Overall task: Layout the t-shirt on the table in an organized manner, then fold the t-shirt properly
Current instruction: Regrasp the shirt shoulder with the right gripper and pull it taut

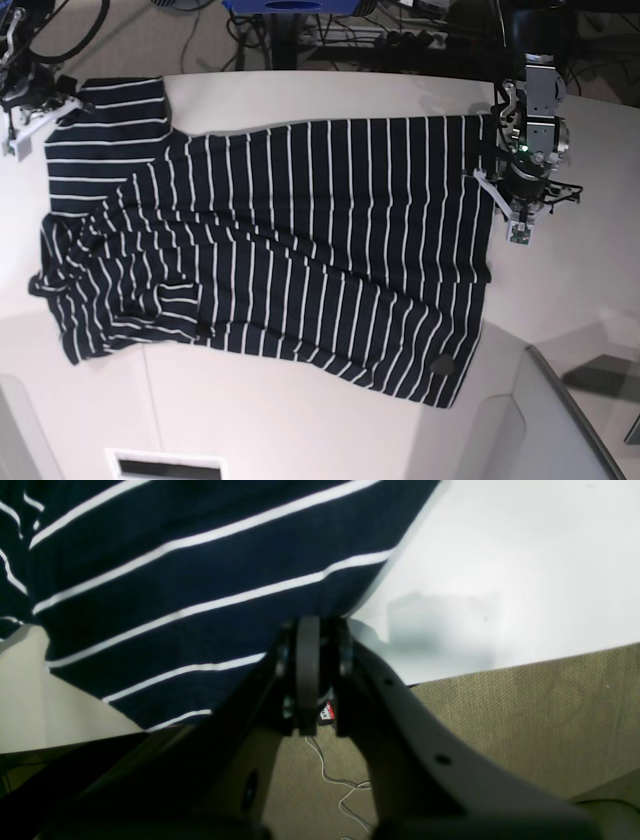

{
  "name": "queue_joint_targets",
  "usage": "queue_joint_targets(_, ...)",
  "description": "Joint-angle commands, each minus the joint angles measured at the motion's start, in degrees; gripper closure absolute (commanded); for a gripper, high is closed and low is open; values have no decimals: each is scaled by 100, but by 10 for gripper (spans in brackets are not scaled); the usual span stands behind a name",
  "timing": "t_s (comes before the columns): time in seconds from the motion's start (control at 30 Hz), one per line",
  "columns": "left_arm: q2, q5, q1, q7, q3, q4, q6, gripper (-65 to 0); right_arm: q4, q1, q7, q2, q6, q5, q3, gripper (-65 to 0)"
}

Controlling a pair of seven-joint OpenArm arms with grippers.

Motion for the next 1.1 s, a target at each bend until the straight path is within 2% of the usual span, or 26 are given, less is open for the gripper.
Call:
queue_joint_targets(0.0,-74,17,-53,-88,-17,81,39,0,173,-3,-38,92,7,46,6,-35)
queue_joint_targets(0.17,-74,17,-53,-88,-17,81,39,0,744,138,-557,92,-28,28,-187,-35)
queue_joint_targets(0.3,-74,17,-44,-88,-17,81,39,0,1061,270,-671,118,-634,28,-741,-35)
queue_joint_targets(0.5,-74,17,-44,-88,-17,81,39,0,1114,428,-680,224,-1294,37,-1603,-35)
queue_joint_targets(0.57,-74,17,26,-88,-17,89,39,0,1131,393,-645,197,-1452,46,-1515,-41)
queue_joint_targets(0.7,-118,17,26,-88,-17,81,39,0,1070,296,-671,171,-1505,81,-653,-59)
queue_joint_targets(0.77,-136,17,43,-88,-17,81,39,0,1061,217,-654,145,-1487,81,-398,-147)
queue_joint_targets(0.83,-136,17,79,-97,-17,89,39,0,1052,129,-610,136,-1469,81,-337,-297)
queue_joint_targets(0.9,-136,17,96,-97,-17,133,39,0,929,76,-592,127,-1214,81,-328,-443)
queue_joint_targets(0.93,-136,17,96,-97,-17,133,39,0,806,67,-495,118,-1012,81,-328,-489)
queue_joint_targets(1.0,-136,17,96,-97,-17,125,39,0,498,59,-276,109,-749,81,-328,-489)
queue_joint_targets(1.07,-136,17,96,-97,-17,107,39,0,94,59,-126,109,-705,81,-328,-453)
